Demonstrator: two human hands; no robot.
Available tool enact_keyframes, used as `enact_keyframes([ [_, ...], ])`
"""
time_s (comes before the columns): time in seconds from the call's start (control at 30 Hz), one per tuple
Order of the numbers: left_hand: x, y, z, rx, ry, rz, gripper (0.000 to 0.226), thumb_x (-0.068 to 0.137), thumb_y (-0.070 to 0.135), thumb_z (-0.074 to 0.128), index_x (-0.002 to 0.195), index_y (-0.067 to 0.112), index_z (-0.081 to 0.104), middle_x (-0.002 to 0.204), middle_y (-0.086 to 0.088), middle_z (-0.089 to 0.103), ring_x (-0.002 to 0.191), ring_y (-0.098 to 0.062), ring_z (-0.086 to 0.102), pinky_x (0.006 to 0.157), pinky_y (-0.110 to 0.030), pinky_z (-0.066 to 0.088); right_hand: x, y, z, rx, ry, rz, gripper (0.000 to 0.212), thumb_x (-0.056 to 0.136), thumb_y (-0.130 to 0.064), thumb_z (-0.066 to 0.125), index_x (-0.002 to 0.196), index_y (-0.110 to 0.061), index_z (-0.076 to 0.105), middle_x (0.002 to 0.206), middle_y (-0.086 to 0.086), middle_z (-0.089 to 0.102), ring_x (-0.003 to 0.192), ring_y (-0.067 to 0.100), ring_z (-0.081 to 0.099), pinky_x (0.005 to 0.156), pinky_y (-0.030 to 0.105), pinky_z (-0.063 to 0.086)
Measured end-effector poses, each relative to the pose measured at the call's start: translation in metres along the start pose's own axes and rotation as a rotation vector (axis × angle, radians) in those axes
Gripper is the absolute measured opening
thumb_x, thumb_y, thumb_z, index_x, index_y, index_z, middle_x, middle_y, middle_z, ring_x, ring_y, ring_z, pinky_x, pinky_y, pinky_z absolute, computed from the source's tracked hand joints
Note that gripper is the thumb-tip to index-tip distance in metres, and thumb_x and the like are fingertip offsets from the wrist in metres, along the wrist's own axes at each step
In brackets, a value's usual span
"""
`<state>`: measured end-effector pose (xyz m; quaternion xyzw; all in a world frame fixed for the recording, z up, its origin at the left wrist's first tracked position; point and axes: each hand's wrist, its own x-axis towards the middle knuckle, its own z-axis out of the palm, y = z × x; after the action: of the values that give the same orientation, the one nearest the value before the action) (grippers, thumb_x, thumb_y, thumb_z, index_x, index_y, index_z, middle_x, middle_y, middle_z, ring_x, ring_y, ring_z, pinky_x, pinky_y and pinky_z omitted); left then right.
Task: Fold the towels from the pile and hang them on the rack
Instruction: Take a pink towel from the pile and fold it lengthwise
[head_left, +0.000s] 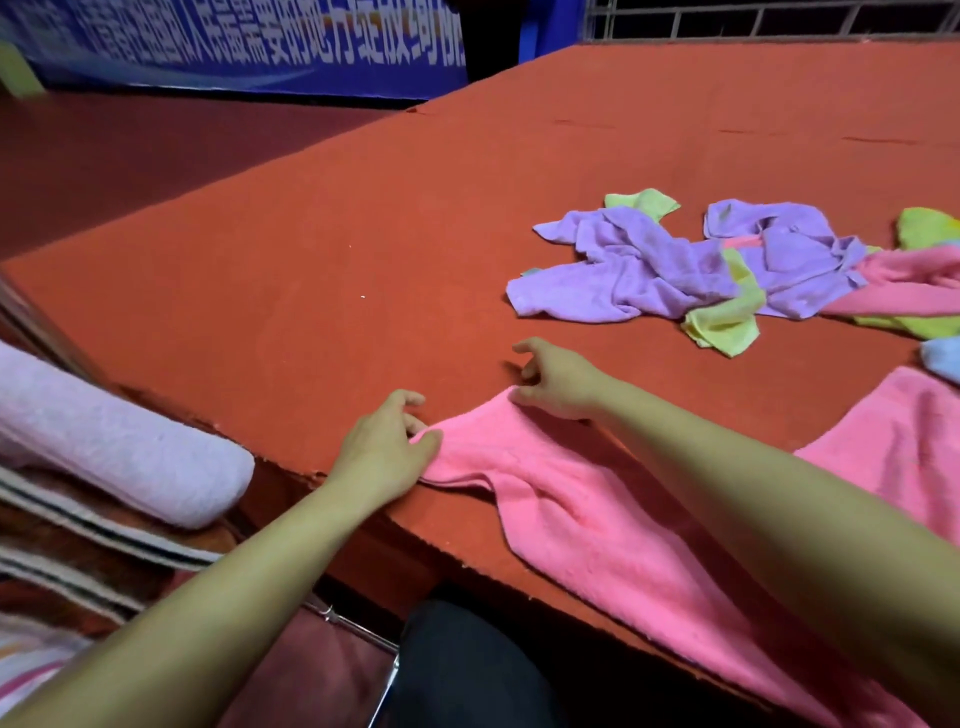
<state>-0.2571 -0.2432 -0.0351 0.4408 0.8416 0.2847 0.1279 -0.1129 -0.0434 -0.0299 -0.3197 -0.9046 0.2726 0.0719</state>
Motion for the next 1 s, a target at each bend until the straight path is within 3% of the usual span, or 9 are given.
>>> enact_keyframes([
  [0.17,0.006,-0.004,0.003,-0.061,0.047,0.023,0.037,0.086,0.019,0.069,0.12,0.027,0.055,0.08,0.021,0.066,0.082,-0.012,0.063,0.084,-0.03,0.047,0.011,0.001,0.0,0.024,0.048,-0.007,0.054,0.086,-0.019,0.069,0.136,-0.011,0.048,0.095,0.001,0.07,0.094,0.02,0.064,0.082,0.025,0.041],
  [0.27,0.011,-0.004,-0.001,-0.199,0.107,-0.007,0.039,0.085,0.019,0.072,0.117,0.03,0.053,0.081,0.02,0.069,0.08,-0.01,0.066,0.082,-0.027,0.047,0.028,-0.015,-0.01,0.207,0.222,-0.081,0.052,0.087,-0.012,0.068,0.134,-0.008,0.048,0.077,-0.009,0.062,0.078,0.014,0.06,0.072,0.019,0.04],
  [0.37,0.02,-0.01,-0.01,-0.209,0.136,-0.052,0.042,0.084,0.019,0.073,0.119,0.03,0.052,0.081,0.02,0.069,0.082,-0.011,0.066,0.082,-0.028,0.046,0.048,-0.032,-0.015,0.243,0.264,-0.134,0.058,0.084,-0.011,0.071,0.136,-0.011,0.045,0.081,-0.006,0.064,0.075,0.012,0.06,0.07,0.012,0.043],
  [0.5,0.018,-0.021,-0.013,-0.004,0.111,-0.075,0.041,0.084,0.02,0.072,0.122,0.022,0.055,0.092,0.015,0.065,0.097,-0.02,0.063,0.087,-0.03,0.045,0.048,-0.032,-0.003,0.155,0.178,-0.125,0.069,0.081,-0.016,0.077,0.14,-0.011,0.043,0.097,-0.002,0.058,0.078,0.016,0.057,0.082,0.033,0.049],
  [0.6,0.012,-0.006,-0.006,0.098,0.229,0.06,0.039,0.084,0.019,0.069,0.121,0.022,0.058,0.111,0.008,0.062,0.104,-0.022,0.055,0.093,-0.031,0.04,0.022,-0.011,-0.007,0.171,0.207,-0.106,0.061,0.084,-0.018,0.074,0.137,-0.011,0.046,0.1,-0.002,0.058,0.079,0.016,0.058,0.082,0.03,0.046],
  [0.67,0.009,0.019,0.005,0.061,0.268,0.185,0.037,0.083,0.017,0.069,0.119,0.02,0.059,0.112,0.007,0.064,0.101,-0.023,0.054,0.091,-0.03,0.037,-0.006,0.012,-0.017,0.16,0.247,-0.09,0.053,0.086,-0.016,0.071,0.134,-0.012,0.05,0.097,-0.006,0.06,0.077,0.014,0.058,0.077,0.025,0.043],
  [0.83,0.001,0.114,0.056,-0.12,0.038,0.435,0.033,0.083,0.015,0.069,0.112,0.026,0.06,0.098,0.018,0.066,0.073,-0.001,0.054,0.074,-0.02,0.042,-0.098,0.083,-0.063,0.131,0.393,0.029,0.039,0.086,-0.008,0.062,0.125,-0.015,0.059,0.086,-0.011,0.063,0.072,0.01,0.058,0.074,0.02,0.041],
  [0.9,-0.005,0.156,0.081,-0.195,-0.088,0.523,0.031,0.084,0.011,0.068,0.11,0.025,0.061,0.093,0.017,0.067,0.072,0.005,0.057,0.07,-0.006,0.04,-0.138,0.116,-0.084,0.113,0.457,0.122,0.037,0.087,-0.007,0.061,0.122,-0.017,0.06,0.084,-0.011,0.063,0.068,0.01,0.058,0.074,0.023,0.044],
  [1.0,-0.017,0.21,0.118,-0.164,-0.289,0.662,0.031,0.085,0.013,0.069,0.114,0.023,0.061,0.095,0.016,0.067,0.076,0.006,0.057,0.075,-0.003,0.041,-0.198,0.165,-0.111,0.084,0.522,0.28,0.04,0.086,-0.002,0.056,0.122,-0.017,0.06,0.082,-0.015,0.061,0.065,0.005,0.059,0.073,0.025,0.046],
])
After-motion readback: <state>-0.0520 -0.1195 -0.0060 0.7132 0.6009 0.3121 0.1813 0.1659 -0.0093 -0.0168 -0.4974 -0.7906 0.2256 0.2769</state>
